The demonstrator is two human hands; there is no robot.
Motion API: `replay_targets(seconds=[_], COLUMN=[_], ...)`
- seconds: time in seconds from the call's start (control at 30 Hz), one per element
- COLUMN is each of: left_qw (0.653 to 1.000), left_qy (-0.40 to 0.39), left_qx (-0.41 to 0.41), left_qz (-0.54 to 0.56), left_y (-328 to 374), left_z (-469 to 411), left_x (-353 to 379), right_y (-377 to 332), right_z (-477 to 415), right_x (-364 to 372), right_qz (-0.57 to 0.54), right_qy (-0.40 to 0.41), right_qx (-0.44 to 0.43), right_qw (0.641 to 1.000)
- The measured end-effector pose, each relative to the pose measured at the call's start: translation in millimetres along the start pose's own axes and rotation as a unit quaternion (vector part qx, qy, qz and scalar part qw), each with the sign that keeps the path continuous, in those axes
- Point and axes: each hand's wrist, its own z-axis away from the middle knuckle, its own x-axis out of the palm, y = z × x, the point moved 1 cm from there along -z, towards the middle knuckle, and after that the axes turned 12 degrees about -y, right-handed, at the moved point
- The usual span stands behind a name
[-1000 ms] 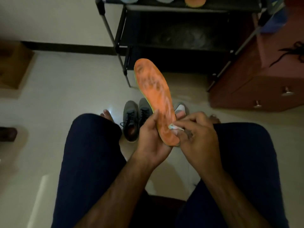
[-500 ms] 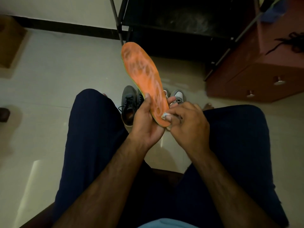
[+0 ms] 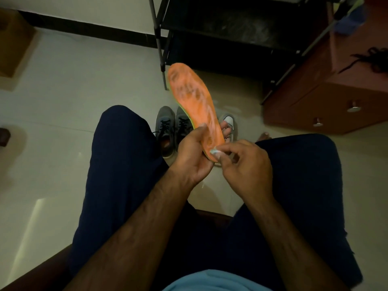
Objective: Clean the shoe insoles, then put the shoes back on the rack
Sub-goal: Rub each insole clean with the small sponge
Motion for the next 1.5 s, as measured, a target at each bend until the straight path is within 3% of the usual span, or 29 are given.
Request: replay_targets(seconds=[0.1, 0.17, 0.37, 0.57, 0.77, 0.97, 1.1, 1.2, 1.4, 1.5], left_qw=[1.000, 0.999, 0.999, 0.999, 0.999, 0.999, 0.998, 0.998, 0.998, 0.997], left_qy=[0.017, 0.039, 0.048, 0.047, 0.035, 0.032, 0.002, 0.016, 0.019, 0.024], left_qx=[0.001, 0.015, 0.007, -0.003, 0.007, -0.021, -0.013, -0.014, -0.041, -0.040], left_qz=[-0.022, -0.017, 0.014, -0.018, 0.026, -0.015, 0.058, 0.051, 0.045, 0.063], left_y=[-7, -9, -8, -12, -4, -13, -5, -1, -11, -6], left_z=[2, 4, 1, 2, -3, -2, -3, -10, -1, -4], left_x=[2, 3, -1, 1, -6, -5, -7, -9, -3, -8], right_y=[3, 4, -1, -3, -14, -3, -20, -28, -13, -21], right_z=[-38, -52, 7, -39, 12, -35, -3, 22, -23, 10], right_x=[-3, -3, -4, -8, 3, -1, 9, 13, 12, 10], right_qz=[0.030, 0.031, 0.019, 0.047, 0.036, 0.023, -0.004, -0.019, 0.060, 0.048], right_qy=[0.043, 0.027, -0.043, 0.018, -0.039, 0.020, -0.013, -0.042, -0.026, -0.049], right_qx=[0.024, 0.044, 0.026, 0.044, 0.051, 0.069, 0.032, 0.006, 0.026, 0.013], right_qw=[0.998, 0.998, 0.999, 0.998, 0.997, 0.997, 0.999, 0.999, 0.998, 0.998])
